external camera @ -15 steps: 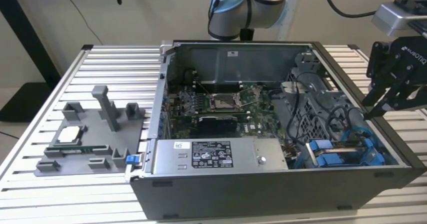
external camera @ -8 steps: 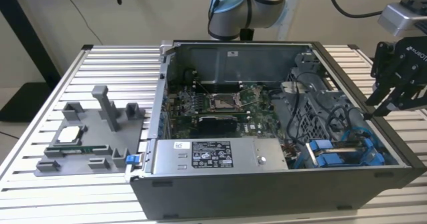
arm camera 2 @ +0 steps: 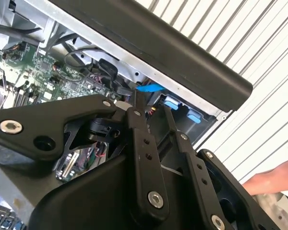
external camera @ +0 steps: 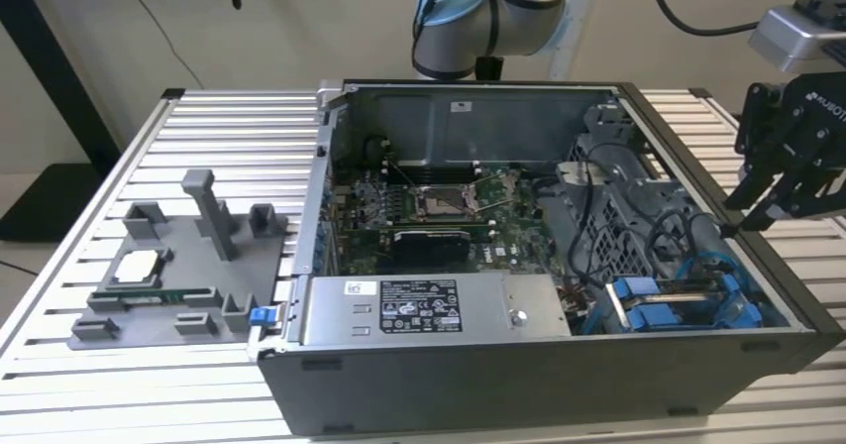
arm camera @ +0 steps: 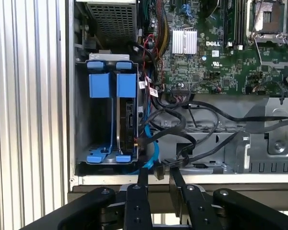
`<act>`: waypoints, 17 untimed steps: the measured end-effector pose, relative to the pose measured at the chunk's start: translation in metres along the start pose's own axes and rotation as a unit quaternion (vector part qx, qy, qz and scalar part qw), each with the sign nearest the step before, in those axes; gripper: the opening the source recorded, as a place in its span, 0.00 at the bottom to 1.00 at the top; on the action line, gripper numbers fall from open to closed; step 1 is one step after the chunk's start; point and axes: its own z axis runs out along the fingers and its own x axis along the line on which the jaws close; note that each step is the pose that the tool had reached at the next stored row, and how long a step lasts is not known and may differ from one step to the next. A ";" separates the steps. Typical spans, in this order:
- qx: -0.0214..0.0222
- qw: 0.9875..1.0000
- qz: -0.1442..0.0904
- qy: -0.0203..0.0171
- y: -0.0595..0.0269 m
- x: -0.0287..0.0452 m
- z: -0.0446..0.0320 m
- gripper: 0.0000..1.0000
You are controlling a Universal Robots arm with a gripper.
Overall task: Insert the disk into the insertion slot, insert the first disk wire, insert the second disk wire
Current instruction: 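Insert the second disk wire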
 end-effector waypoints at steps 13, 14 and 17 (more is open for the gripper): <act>-0.005 1.000 -0.002 0.005 -0.0016 -0.0010 0.0092 1.00; -0.005 1.000 -0.002 0.005 -0.0018 -0.0011 0.0102 1.00; -0.006 1.000 -0.004 0.005 -0.0030 -0.0011 0.0122 1.00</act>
